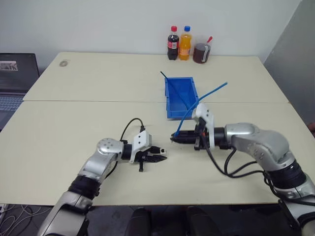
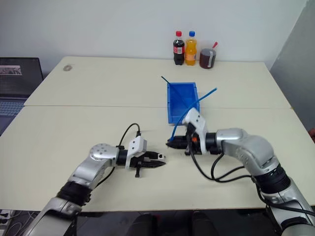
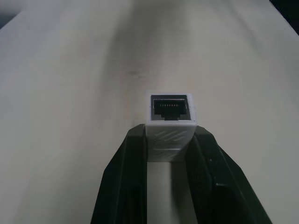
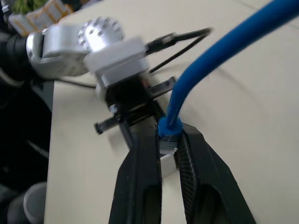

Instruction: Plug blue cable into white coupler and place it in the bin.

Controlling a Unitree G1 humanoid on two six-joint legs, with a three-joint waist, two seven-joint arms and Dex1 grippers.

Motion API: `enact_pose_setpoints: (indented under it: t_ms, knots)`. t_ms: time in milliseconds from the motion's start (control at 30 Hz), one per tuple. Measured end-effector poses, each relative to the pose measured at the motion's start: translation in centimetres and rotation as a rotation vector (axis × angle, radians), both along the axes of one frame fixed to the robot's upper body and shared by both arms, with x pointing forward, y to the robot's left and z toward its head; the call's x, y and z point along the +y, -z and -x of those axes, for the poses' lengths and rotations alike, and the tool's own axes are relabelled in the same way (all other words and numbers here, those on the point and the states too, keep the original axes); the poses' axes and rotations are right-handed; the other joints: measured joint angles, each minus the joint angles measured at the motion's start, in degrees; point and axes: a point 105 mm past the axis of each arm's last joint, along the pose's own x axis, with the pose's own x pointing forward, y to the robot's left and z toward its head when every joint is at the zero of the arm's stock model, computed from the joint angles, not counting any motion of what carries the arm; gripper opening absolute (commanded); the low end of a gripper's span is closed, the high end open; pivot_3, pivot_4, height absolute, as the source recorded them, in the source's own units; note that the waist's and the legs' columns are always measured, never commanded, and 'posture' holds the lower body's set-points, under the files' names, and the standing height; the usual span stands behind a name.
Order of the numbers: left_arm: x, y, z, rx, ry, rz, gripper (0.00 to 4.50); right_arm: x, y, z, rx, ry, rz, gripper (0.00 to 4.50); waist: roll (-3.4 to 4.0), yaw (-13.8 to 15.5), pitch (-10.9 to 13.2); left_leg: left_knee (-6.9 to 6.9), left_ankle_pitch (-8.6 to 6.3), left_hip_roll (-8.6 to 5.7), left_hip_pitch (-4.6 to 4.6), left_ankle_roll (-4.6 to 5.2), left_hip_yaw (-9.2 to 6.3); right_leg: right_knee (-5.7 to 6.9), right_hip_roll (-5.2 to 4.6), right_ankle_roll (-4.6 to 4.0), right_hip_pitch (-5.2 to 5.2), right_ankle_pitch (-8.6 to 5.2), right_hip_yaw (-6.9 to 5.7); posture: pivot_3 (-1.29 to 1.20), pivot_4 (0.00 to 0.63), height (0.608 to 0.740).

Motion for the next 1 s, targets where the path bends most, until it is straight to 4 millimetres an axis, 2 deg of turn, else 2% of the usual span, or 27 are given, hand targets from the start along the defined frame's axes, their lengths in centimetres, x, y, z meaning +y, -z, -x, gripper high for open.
enact_pose_setpoints:
  t_ms: [100, 433, 733, 1000]
  knots:
    - [-0.4, 0.2, -0.3, -0.013, 0.043, 0.003, 0.78, 0.2, 1.1, 0.1, -0.056, -0.038, 0.039, 0.22, 0.00, 0.15, -0.01, 0.02, 0.00, -0.01, 0.01, 0.00, -0.01, 0.01, 0.00, 0.04, 0.03, 0.02, 0.00, 0.00, 0.150, 0.740]
    - [-0.6, 0.3, -0.1, -0.030, 0.091, 0.009, 0.78, 0.8, 2.5, -1.1, -0.095, -0.046, 0.059, 0.22, -0.02, 0.41, -0.02, 0.01, 0.01, -0.02, 0.07, 0.01, -0.04, 0.02, 0.00, 0.02, 0.08, 0.06, -0.01, 0.00, 0.150, 0.740]
    - [-0.6, 0.3, -0.1, -0.027, 0.089, 0.008, 0.78, 1.5, 2.9, -1.0, -0.118, -0.098, 0.066, 0.22, -0.02, 0.42, -0.03, 0.00, 0.01, -0.01, 0.09, 0.02, -0.05, 0.05, 0.00, -0.04, 0.08, 0.09, -0.02, 0.00, 0.150, 0.740]
    - [-0.5, 0.5, -0.1, -0.026, 0.083, 0.001, 0.78, 1.6, 3.3, -1.1, -0.234, -0.164, 0.133, 0.22, 0.05, 0.33, -0.26, 0.00, 0.01, 0.00, 0.17, 0.02, -0.04, 0.07, 0.01, -0.04, 0.12, 0.09, -0.01, 0.00, 0.150, 0.740]
